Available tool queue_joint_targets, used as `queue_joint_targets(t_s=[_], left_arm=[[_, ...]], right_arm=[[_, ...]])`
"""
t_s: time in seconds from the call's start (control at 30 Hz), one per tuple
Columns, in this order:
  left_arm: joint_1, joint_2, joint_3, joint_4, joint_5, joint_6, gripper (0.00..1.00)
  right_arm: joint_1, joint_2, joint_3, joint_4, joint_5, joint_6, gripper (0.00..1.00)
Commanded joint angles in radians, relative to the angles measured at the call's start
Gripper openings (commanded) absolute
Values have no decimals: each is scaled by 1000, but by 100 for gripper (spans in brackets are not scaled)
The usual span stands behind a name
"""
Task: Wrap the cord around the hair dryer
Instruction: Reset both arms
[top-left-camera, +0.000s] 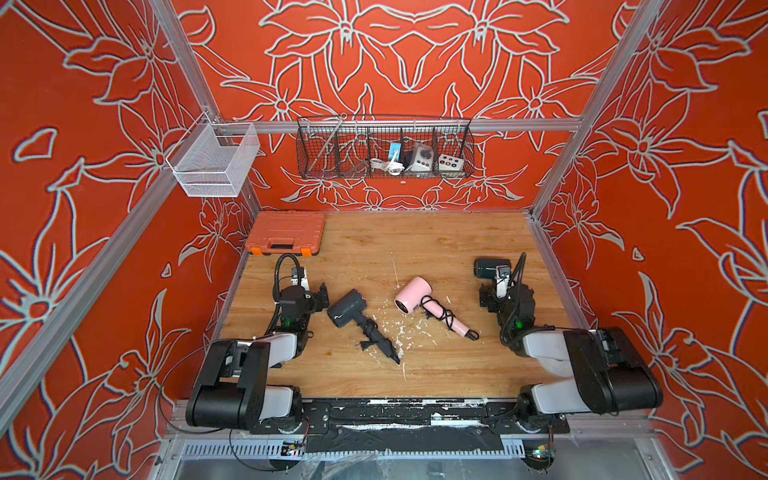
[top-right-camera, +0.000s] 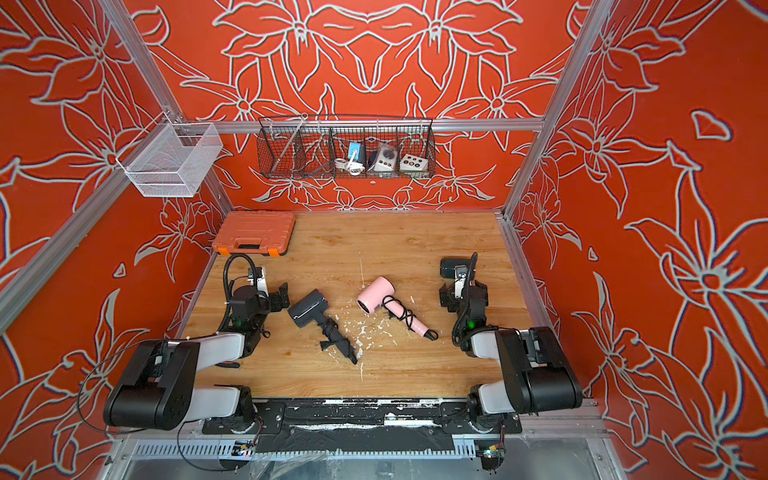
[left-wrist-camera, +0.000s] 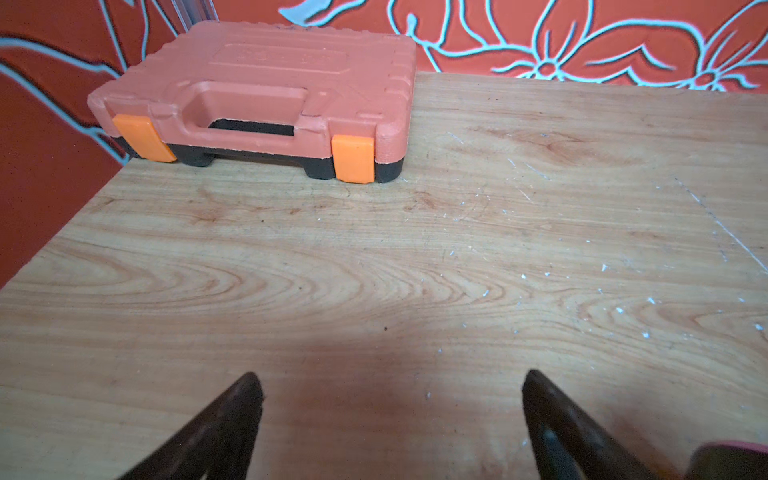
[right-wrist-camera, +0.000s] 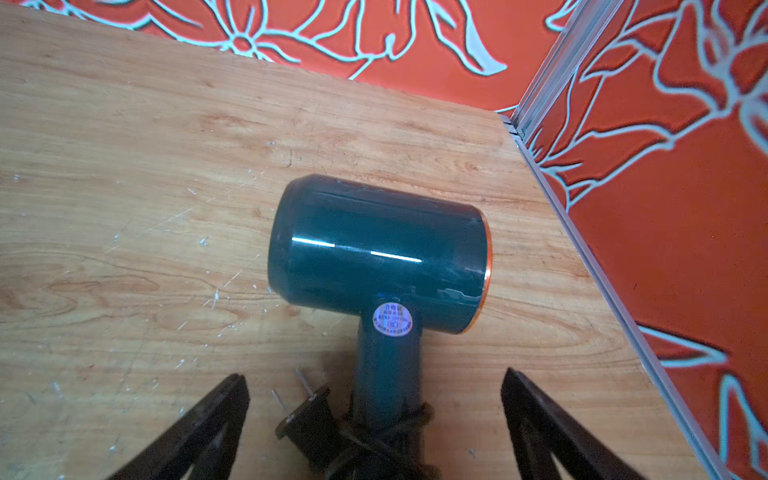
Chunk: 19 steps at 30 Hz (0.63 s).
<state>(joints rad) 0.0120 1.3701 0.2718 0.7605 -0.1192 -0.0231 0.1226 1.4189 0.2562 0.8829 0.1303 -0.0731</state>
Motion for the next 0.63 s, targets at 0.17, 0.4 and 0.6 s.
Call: queue_joint_targets(t_s=[0.17, 0.4, 0.6], left_arm=[[7, 26, -3, 79, -18, -26, 95], [7, 27, -1, 76, -22, -28, 96], [7, 29, 9, 63, -33, -32, 97]], right_arm=[[9, -5, -44, 138, 65, -13, 98], [22, 9, -41, 153, 108, -10, 98], [21, 0, -50, 158, 109, -10, 98]])
